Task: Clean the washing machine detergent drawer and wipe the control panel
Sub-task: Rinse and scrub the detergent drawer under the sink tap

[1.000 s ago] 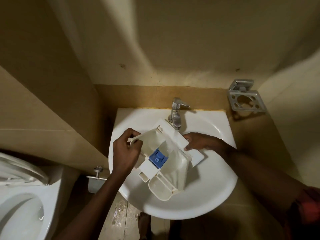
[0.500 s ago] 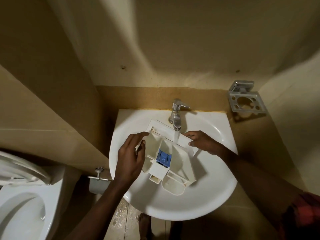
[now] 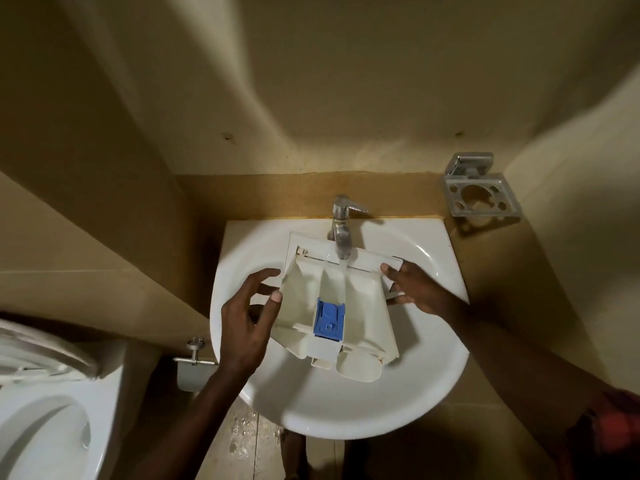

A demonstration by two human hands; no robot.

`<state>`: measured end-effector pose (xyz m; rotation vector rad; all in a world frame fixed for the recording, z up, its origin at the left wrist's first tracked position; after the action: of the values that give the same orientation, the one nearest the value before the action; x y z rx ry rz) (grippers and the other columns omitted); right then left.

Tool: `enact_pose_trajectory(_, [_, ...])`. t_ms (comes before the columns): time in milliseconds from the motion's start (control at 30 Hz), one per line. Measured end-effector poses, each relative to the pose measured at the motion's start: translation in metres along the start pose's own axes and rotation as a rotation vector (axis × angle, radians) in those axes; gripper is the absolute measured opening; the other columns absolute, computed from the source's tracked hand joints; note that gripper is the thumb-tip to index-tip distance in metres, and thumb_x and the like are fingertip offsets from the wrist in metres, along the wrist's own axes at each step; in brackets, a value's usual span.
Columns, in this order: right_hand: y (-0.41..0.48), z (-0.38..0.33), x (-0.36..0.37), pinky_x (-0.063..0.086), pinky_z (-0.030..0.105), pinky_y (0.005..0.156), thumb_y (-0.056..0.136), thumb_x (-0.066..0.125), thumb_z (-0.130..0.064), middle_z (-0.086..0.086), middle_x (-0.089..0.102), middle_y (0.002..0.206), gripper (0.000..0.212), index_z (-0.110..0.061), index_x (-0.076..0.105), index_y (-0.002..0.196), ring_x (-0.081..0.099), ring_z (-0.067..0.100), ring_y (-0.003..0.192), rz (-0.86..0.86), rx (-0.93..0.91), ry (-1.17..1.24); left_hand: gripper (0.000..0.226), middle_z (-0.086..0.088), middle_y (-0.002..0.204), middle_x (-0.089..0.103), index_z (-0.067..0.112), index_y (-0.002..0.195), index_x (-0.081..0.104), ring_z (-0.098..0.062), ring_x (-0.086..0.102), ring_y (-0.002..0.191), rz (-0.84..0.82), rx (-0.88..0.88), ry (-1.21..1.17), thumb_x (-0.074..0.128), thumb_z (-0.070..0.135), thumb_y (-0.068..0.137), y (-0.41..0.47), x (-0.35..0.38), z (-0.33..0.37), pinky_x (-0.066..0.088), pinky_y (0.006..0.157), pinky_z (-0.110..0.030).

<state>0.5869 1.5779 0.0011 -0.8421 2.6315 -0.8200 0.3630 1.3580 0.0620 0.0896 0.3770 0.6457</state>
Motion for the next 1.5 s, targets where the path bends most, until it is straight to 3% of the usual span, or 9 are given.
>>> enact_pose_trajectory(133, [0.0,-0.006,-0.014,0.053,0.063,0.081,0.092,0.061,-0.036,0.008,0.067,0.083,0.025,-0.015,0.06,0.107,0.066,0.027,0.074,-0.074,0.001,-0.093,0.046,-0.005,0.077,0.069,0.026,0.116,0.065,-0.023,0.069,0.068,-0.04,-0.186,-0.094,0.049,0.057,0.087,0.013,-0.002,0.001,0.054,0.053,-0.03])
enact_pose_trajectory(333, [0.009,-0.012,-0.014,0.06,0.048,0.071,0.093,0.06,-0.039,0.03,0.06,0.116,0.038,-0.019,0.057,0.125,0.065,0.027,0.069,-0.068,-0.013,-0.302,0.049,-0.001,0.115,0.065,0.034,0.13,0.053,-0.022,0.073,0.088,-0.341,-0.611,-0.01,0.064,0.055,0.087,0.053,0.002,-0.023,0.063,0.068,-0.045])
enact_pose_trajectory(533, [0.019,-0.025,-0.012,0.059,0.053,0.071,0.09,0.063,-0.041,0.033,0.062,0.104,0.046,-0.009,0.055,0.123,0.068,0.035,0.076,-0.048,-0.015,-0.463,0.077,-0.011,0.143,0.047,0.023,0.146,0.039,-0.029,0.047,0.128,-0.499,-0.244,0.505,0.076,0.043,0.081,0.081,0.026,-0.047,0.042,0.102,-0.04])
enact_pose_trajectory(700, [0.022,-0.037,-0.002,0.061,0.044,0.07,0.092,0.062,-0.039,0.03,0.061,0.107,0.046,-0.012,0.053,0.129,0.066,0.032,0.08,-0.119,-0.015,-0.506,0.074,-0.007,0.126,0.065,0.021,0.13,0.06,-0.028,0.06,0.114,-0.806,-0.216,0.657,0.07,0.063,0.07,0.105,0.049,-0.039,0.052,0.093,-0.042])
enact_pose_trajectory(867, [0.022,-0.037,0.028,0.059,0.048,0.078,0.094,0.06,-0.036,0.022,0.065,0.103,0.015,-0.028,0.063,0.107,0.062,0.029,0.084,-0.262,-0.004,-0.47,0.054,-0.005,0.118,0.068,0.02,0.121,0.066,-0.025,0.061,0.108,-0.979,-0.233,0.692,0.066,0.059,0.084,0.105,0.061,-0.034,0.047,0.091,-0.035])
enact_pose_trajectory(1033, [0.022,-0.031,0.043,0.058,0.034,0.068,0.09,0.063,-0.043,0.005,0.066,0.088,0.02,-0.024,0.063,0.094,0.064,0.019,0.081,-0.229,0.035,-0.406,0.037,-0.002,0.129,0.066,0.028,0.132,0.06,-0.026,0.059,0.118,-0.923,-0.255,0.652,0.052,0.041,0.099,0.099,0.063,-0.047,0.045,0.1,-0.038])
enact_pose_trajectory(1100, [0.026,-0.027,0.044,0.052,0.026,0.067,0.092,0.061,-0.043,0.001,0.065,0.096,0.027,-0.021,0.063,0.108,0.061,0.014,0.084,-0.211,0.057,-0.415,0.035,-0.003,0.128,0.067,0.03,0.13,0.061,-0.026,0.059,0.117,-0.868,-0.263,0.705,0.053,0.039,0.098,0.097,0.066,-0.05,0.046,0.098,-0.039])
enact_pose_trajectory(1300, [0.032,-0.03,0.039,0.047,0.031,0.081,0.092,0.064,-0.026,0.006,0.063,0.102,0.023,-0.012,0.057,0.109,0.061,0.016,0.091,-0.271,0.15,-0.437,0.032,-0.007,0.116,0.07,0.028,0.126,0.063,-0.027,0.064,0.102,-0.792,-0.31,0.735,0.052,0.033,0.097,0.085,0.075,-0.054,0.052,0.092,-0.043])
enact_pose_trajectory(1500, [0.021,-0.039,0.035,0.051,0.033,0.078,0.09,0.059,-0.052,0.002,0.065,0.11,0.037,-0.026,0.059,0.115,0.061,0.02,0.098,-0.361,0.266,-0.572,0.029,-0.008,0.116,0.067,0.03,0.124,0.062,-0.032,0.061,0.106,-0.704,-0.347,0.76,0.051,0.034,0.097,0.077,0.064,-0.055,0.05,0.091,-0.042])
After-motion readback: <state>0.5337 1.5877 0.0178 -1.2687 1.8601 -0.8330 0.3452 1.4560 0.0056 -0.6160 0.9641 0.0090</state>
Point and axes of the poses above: each hand's wrist, its own y-axis towards the middle knuckle, its own x-axis out of the palm, z = x × y, the point moved 1 cm from there along y, towards the middle knuckle
